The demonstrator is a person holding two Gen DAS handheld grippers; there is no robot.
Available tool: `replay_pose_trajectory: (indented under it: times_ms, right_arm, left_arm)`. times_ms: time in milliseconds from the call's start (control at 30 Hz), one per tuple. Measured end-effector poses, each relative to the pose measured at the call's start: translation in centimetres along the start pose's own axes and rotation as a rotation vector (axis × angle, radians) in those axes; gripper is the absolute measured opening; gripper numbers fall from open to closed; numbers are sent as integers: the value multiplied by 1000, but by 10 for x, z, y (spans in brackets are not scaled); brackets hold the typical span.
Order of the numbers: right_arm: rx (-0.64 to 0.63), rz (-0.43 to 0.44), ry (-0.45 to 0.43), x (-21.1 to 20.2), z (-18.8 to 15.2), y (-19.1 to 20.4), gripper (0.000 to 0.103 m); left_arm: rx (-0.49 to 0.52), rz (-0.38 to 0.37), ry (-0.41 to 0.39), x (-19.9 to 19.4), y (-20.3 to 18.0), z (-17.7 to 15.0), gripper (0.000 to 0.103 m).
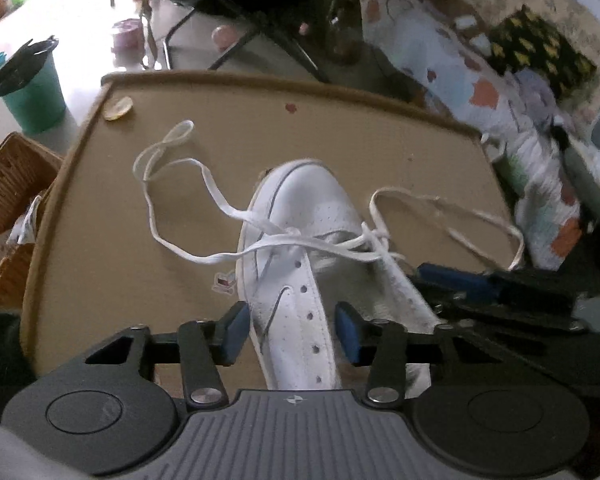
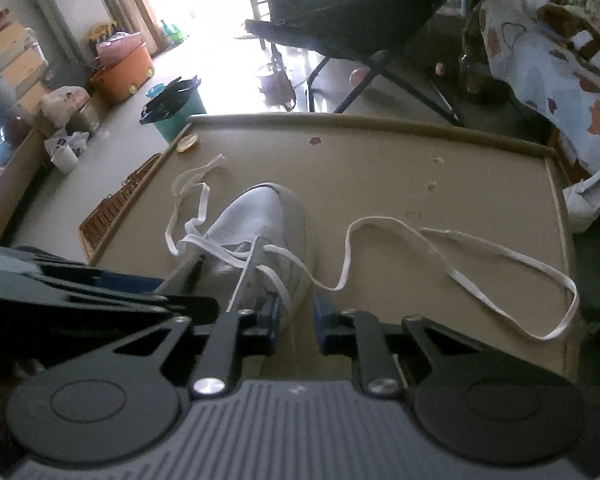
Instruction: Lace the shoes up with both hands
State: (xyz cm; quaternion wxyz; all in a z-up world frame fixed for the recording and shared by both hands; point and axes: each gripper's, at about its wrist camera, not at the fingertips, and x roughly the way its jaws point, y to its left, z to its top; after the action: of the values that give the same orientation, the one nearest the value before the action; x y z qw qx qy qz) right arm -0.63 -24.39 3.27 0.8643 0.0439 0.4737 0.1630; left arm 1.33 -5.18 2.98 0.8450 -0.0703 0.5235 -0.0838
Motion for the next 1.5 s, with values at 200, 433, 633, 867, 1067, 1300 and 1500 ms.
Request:
replay_pose_trajectory:
  times_ms: [200, 433, 633, 867, 1067, 1300, 1500]
  right_arm:
    - [32, 6, -2, 0, 3, -2, 14]
    - [35, -17, 36, 12, 7, -1, 14]
    - [53, -41, 54, 19, 13, -1, 14]
    - [16, -104, 62, 22, 15, 11, 14]
    - [160, -104, 37, 22, 10, 2, 14]
    - [179, -40, 78, 24, 15, -5, 4]
    - [149, -101, 68, 24, 15, 8, 2]
  left_arm:
    - [90, 5, -10, 8, -1, -6, 41]
    - [44, -57, -1, 14, 16, -7, 45]
    - [72, -56, 12, 18, 16, -6, 51]
    - [74, -59, 15, 18, 17, -4, 53]
    - [128, -25, 9, 16, 9, -3, 54]
    - [136, -38, 14, 14, 11, -1, 54]
    - [174, -33, 22, 15, 8, 0, 54]
